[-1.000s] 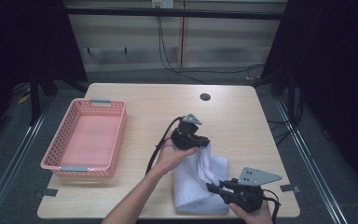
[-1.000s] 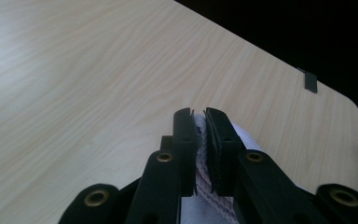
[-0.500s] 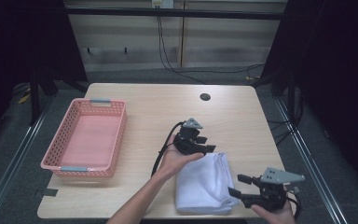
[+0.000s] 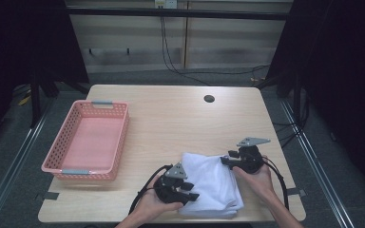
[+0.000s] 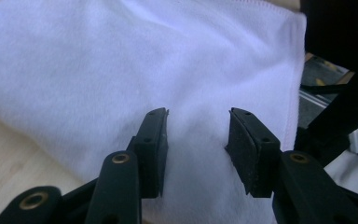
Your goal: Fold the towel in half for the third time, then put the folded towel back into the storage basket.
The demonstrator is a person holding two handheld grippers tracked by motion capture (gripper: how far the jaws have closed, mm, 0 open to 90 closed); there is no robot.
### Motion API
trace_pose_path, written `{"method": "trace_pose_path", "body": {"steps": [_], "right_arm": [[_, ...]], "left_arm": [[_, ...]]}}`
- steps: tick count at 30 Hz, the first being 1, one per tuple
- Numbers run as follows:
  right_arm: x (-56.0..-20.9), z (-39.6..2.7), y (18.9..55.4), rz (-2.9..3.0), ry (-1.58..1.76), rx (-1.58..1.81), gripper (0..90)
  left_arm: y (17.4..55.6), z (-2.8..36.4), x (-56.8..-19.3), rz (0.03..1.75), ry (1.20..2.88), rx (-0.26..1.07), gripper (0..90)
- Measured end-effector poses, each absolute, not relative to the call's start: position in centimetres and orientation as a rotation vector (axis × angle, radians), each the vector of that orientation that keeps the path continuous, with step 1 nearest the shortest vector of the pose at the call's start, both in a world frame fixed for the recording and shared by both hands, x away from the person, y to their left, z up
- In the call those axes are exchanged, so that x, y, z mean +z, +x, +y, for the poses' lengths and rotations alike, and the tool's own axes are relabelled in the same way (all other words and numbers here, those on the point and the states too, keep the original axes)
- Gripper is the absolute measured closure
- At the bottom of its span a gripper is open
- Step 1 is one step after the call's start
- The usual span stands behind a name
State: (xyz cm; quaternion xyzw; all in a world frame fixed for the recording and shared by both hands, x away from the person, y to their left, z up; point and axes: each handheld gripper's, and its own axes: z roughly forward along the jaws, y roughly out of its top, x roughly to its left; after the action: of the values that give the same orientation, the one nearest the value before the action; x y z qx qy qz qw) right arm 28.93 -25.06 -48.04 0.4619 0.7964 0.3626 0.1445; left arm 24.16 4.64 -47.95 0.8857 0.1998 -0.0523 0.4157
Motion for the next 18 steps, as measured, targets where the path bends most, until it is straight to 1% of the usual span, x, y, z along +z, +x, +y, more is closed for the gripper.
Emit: {"method": "trace_pose_path", "body": {"steps": [1,2,4,5,6,9,10,12,13,15,18], "right_arm": [[-48.3,-25.3,28.7,2.31,1.33,1.002,56.7],[-48.6,-25.5,28.4,2.321,1.342,0.998,57.3],[-48.7,-26.0,28.0,2.315,1.375,1.016,57.2],[-48.7,-26.1,27.8,2.322,1.356,1.016,56.5],[-48.8,-26.2,27.8,2.322,1.349,1.013,54.3],[-48.7,-26.4,28.0,2.327,1.318,1.035,39.5],[-48.7,-26.6,28.3,2.342,1.317,1.098,37.5],[-48.7,-26.7,28.7,2.365,1.307,1.159,33.0],[-48.9,-26.6,28.9,2.387,1.307,1.165,31.9],[-49.3,-26.2,29.2,2.41,1.31,1.132,29.8],[-49.6,-25.9,29.2,2.438,1.32,1.124,30.2]], "left_arm": [[24.2,4.8,-48.2,0.509,2.223,-0.145,56.7],[24.3,5.0,-48.2,0.494,2.228,-0.144,56.3],[24.3,5.2,-48.2,0.516,2.204,-0.146,54.4],[24.1,5.3,-48.1,0.519,2.197,-0.157,49.8],[23.9,5.5,-47.8,0.515,2.205,-0.144,45.8],[23.2,6.7,-47.1,0.52,2.231,-0.139,41.9],[22.8,7.3,-47.1,0.543,2.222,-0.12,41.0],[22.4,8.1,-47.5,0.572,2.233,-0.139,38.0],[22.1,8.3,-47.8,0.585,2.239,-0.14,34.6],[21.6,8.3,-48.4,0.581,2.264,-0.145,31.5],[21.1,7.8,-49.1,0.586,2.301,-0.164,27.4]]}}
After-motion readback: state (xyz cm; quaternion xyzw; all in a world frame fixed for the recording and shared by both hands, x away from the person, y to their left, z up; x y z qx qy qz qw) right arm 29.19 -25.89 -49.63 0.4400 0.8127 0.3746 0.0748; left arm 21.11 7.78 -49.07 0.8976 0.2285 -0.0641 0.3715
